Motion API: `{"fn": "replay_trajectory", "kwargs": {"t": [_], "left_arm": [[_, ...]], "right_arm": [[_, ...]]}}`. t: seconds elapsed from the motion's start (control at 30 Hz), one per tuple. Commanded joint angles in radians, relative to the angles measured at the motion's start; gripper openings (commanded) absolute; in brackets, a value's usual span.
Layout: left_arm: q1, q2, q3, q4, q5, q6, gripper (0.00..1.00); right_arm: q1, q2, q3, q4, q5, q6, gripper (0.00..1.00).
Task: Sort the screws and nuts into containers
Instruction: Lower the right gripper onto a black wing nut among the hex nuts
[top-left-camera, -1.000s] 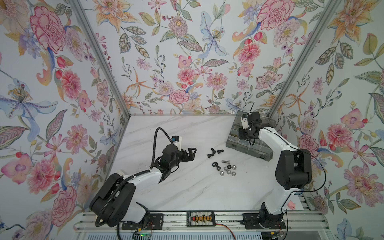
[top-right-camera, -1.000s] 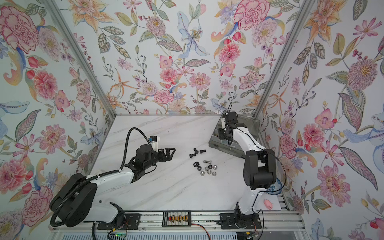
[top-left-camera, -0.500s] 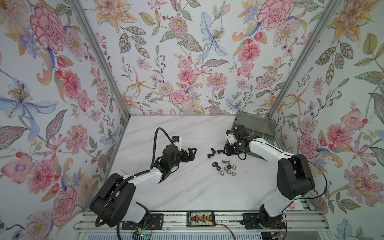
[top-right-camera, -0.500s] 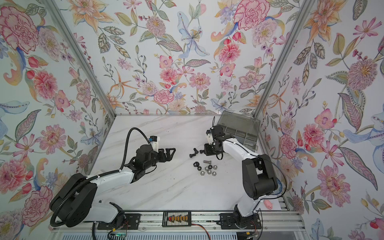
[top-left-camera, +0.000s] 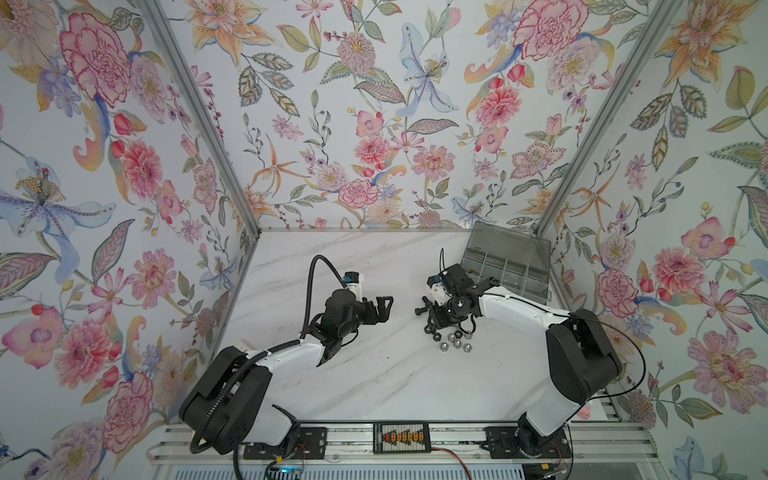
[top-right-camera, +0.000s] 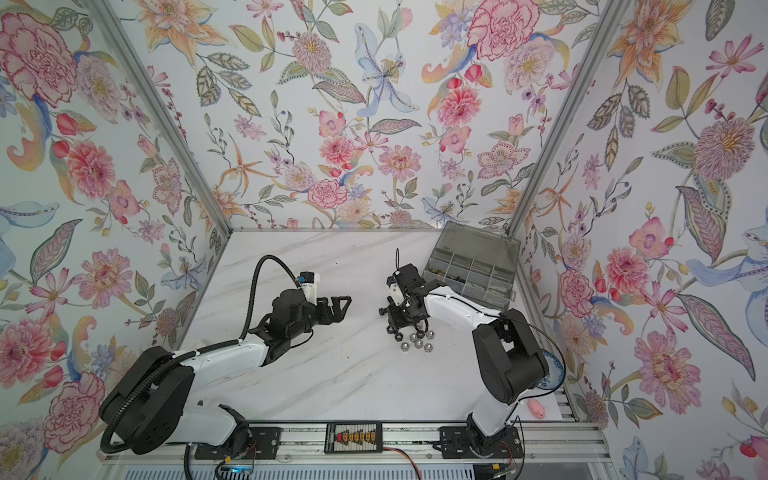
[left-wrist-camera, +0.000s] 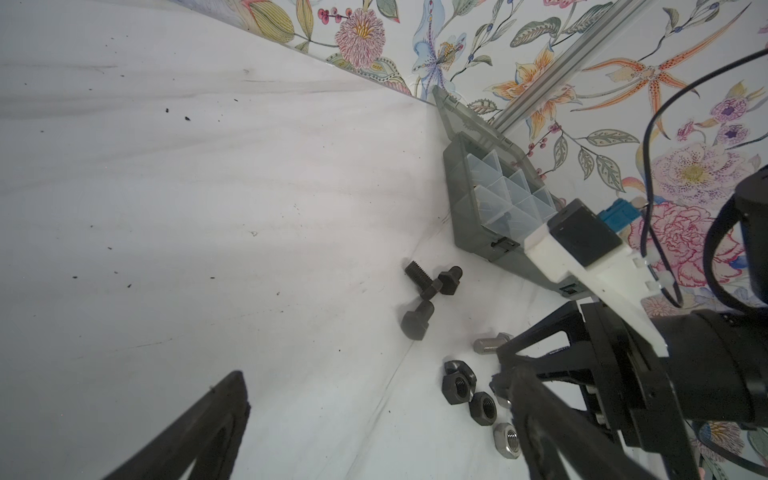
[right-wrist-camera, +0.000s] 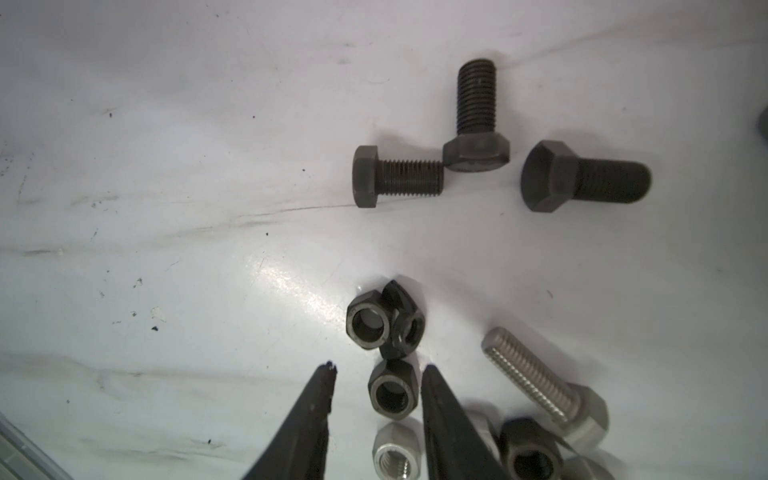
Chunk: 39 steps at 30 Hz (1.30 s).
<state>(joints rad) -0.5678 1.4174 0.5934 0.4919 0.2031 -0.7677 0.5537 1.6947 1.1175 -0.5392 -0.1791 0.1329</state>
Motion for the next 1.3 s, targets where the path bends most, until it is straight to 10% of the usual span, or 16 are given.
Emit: {"fn": "replay_trajectory", "kwargs": {"t": [0.0, 1.27], "left_arm": [[-0.006, 0.014, 0.006, 0.008, 0.005, 0.001, 0.99], [-0.006, 0.033, -0.001, 0.022, 0.007, -0.003, 0.99]], "right_arm": [[0.007, 0.012, -0.019, -0.019, 0.039, 0.018, 0.38], [0.057, 0.155, 0.048, -0.043, 0.145, 0.017, 0.34]]}}
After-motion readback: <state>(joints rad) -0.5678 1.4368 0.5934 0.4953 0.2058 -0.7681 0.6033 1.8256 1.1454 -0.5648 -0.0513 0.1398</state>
